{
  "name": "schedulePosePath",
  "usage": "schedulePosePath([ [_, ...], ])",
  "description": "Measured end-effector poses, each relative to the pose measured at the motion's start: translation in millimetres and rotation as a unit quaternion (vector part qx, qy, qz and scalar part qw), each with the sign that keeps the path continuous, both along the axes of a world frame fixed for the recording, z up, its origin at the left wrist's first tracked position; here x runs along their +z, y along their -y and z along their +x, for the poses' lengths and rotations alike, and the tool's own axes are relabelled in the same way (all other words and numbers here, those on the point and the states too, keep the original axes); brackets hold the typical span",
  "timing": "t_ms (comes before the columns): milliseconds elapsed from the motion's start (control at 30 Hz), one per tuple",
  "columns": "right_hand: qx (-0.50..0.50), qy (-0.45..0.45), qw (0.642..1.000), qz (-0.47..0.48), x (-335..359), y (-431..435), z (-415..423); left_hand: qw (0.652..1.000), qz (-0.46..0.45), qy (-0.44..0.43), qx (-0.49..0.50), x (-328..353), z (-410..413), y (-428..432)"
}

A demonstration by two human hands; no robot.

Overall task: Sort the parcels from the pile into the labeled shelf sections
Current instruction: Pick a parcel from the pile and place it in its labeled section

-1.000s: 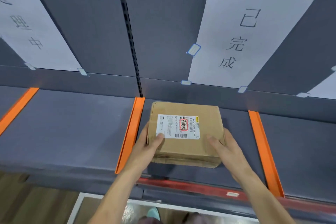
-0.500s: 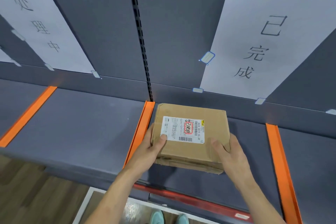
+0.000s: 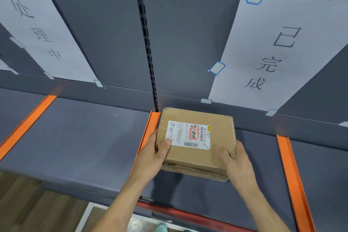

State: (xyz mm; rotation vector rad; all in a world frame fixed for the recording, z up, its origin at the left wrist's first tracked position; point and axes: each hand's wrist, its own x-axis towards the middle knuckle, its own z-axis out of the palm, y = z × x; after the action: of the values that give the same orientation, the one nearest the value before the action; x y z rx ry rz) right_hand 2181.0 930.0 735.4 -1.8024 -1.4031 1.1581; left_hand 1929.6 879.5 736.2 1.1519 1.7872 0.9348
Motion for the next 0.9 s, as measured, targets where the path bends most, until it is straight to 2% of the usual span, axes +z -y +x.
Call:
schedulePosePath([
  [133,-0.008,-0.006,1.000,-0.004,3.5,-8.3,-12.0,0.998,0.008,-0.068,0.002,2.1,-9.7,-10.5],
  [233,-0.018,-0.012,1.000,-0.010,6.8,-11.9,-20.9,0.996,0.015,-0.085,-0.002,3.2,-17.2,-18.9],
  [900,-0.026,-0.002,0.999,-0.024,11.0,-33.7,-37.7,0.997,-0.038,-0.040,-0.051,-1.3,-40.6,-44.6],
])
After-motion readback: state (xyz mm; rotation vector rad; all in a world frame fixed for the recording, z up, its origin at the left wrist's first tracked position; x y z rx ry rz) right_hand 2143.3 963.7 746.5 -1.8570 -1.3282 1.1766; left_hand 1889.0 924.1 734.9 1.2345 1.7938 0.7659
